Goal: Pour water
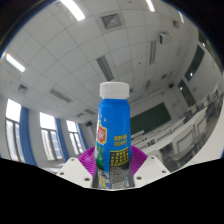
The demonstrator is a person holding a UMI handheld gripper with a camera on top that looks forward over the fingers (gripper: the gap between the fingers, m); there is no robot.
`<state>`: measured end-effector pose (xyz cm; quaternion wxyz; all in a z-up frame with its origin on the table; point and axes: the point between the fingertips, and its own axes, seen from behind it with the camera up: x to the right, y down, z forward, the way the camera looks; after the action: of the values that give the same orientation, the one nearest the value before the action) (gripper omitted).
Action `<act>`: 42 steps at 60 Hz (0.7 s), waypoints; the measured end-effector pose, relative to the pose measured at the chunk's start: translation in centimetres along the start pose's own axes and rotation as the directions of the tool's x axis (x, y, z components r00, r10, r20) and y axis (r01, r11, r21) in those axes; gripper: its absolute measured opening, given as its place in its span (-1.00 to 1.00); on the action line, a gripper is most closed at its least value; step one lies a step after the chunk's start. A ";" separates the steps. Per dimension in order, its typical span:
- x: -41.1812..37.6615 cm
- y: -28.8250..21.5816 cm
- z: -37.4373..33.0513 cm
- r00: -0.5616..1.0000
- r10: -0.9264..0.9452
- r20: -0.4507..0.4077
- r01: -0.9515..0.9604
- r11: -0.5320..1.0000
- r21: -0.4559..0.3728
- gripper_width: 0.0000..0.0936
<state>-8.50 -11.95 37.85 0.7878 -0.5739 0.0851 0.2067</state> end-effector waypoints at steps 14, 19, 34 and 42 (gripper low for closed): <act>18.5 11.2 -7.3 0.910 -0.387 -0.145 0.317 0.879 -0.357 -0.13; 20.0 14.5 -10.6 0.903 -0.409 -0.130 0.314 0.837 -0.448 -0.14; 16.8 15.6 -18.8 0.909 -0.417 -0.009 0.355 0.787 -0.505 -0.13; 16.4 16.5 -20.5 0.908 -0.418 -0.007 0.351 0.771 -0.531 -0.13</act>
<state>1.42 -23.26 10.72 0.6221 -0.7815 -0.0439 0.0199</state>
